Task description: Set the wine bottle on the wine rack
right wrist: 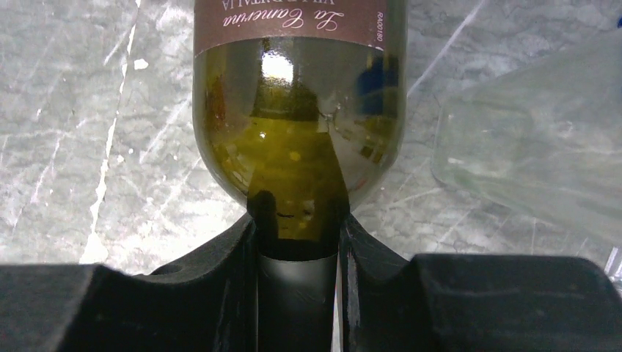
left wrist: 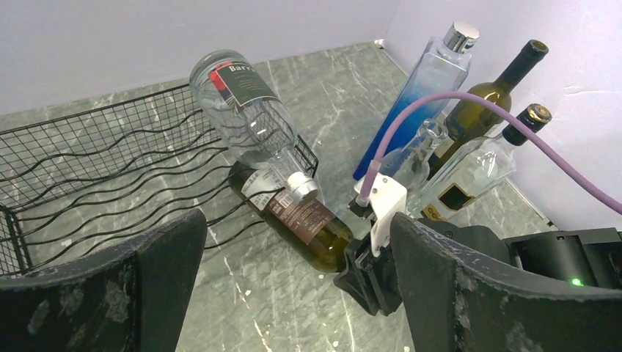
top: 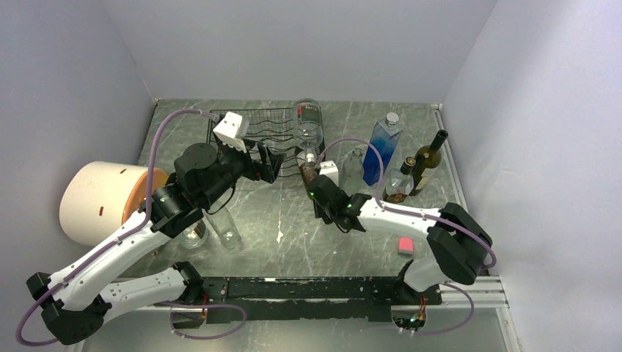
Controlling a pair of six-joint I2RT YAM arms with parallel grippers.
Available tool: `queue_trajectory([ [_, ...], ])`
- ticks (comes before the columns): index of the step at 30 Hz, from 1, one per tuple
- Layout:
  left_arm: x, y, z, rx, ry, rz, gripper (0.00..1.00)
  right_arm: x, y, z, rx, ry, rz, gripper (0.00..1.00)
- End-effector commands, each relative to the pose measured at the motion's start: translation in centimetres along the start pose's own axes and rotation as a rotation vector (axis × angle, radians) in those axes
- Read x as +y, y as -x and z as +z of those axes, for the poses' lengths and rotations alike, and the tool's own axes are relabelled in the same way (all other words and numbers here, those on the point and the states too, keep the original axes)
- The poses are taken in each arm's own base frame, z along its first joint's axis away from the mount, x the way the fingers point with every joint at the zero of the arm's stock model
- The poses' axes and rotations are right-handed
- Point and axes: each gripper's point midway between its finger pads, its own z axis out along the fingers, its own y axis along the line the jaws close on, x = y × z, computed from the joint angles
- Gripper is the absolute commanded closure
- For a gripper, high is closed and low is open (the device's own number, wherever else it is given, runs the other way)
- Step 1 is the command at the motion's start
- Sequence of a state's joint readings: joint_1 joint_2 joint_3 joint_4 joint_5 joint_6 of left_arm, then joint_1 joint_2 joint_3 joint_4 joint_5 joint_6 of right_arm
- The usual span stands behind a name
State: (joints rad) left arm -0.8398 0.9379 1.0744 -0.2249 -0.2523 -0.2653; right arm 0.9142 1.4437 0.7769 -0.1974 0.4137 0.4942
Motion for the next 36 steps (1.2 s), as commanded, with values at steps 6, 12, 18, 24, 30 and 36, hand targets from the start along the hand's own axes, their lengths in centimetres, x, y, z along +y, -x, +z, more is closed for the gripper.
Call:
queue_trajectory([
  [6,0.3,1.2,-0.8,-0.019,0.019,0.015,0.01,0.5,8.0,1.2,-0.201,-0.020,0.081,0.97],
  [12,0.6,0.8,-0.8,-0.004,0.030,0.014,0.01,0.0,8.7,2.2,-0.189,-0.032,0.103,0.91],
  [18,0.3,0.4,-0.5,0.013,0.016,0.019,0.01,0.4,8.3,3.7,-0.145,-0.058,0.115,0.82],
  [24,0.5,0.0,-0.4,0.028,0.030,0.020,0.01,0.9,8.8,4.6,-0.148,-0.073,0.159,0.67],
  [30,0.3,0.0,-0.5,0.033,0.018,0.024,0.01,1.2,8.9,5.5,-0.148,-0.076,0.179,0.55],
  [36,0.5,-0.3,-0.6,0.042,0.023,0.025,0.01,1.2,9.1,5.8,-0.137,-0.066,0.188,0.47],
])
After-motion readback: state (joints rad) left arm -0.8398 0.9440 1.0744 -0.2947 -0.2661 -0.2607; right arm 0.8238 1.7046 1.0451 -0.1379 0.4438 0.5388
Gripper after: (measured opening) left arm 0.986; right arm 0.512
